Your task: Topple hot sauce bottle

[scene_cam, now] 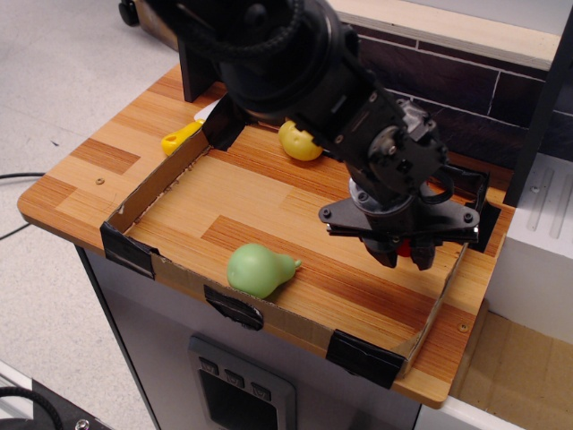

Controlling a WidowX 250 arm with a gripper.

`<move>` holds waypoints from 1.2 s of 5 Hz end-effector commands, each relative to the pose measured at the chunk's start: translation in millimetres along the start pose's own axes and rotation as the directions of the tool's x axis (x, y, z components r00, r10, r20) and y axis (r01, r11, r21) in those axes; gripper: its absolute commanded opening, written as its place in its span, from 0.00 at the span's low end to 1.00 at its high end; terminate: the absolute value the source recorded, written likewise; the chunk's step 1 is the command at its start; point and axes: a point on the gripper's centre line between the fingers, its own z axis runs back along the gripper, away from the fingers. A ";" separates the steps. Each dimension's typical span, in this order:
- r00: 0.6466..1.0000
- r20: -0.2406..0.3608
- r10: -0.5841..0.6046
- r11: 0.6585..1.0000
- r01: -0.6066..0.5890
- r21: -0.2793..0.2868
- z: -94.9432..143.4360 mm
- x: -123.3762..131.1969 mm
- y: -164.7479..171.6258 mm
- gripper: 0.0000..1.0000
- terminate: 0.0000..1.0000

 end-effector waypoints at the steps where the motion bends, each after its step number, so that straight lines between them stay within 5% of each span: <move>1: 0.999 -0.008 0.032 0.999 -0.032 0.008 5.3 13.5 -8.0 1.00 0.00; 6: 0.996 -0.005 0.090 0.995 -0.090 0.032 46.6 36.8 -18.6 1.00 0.00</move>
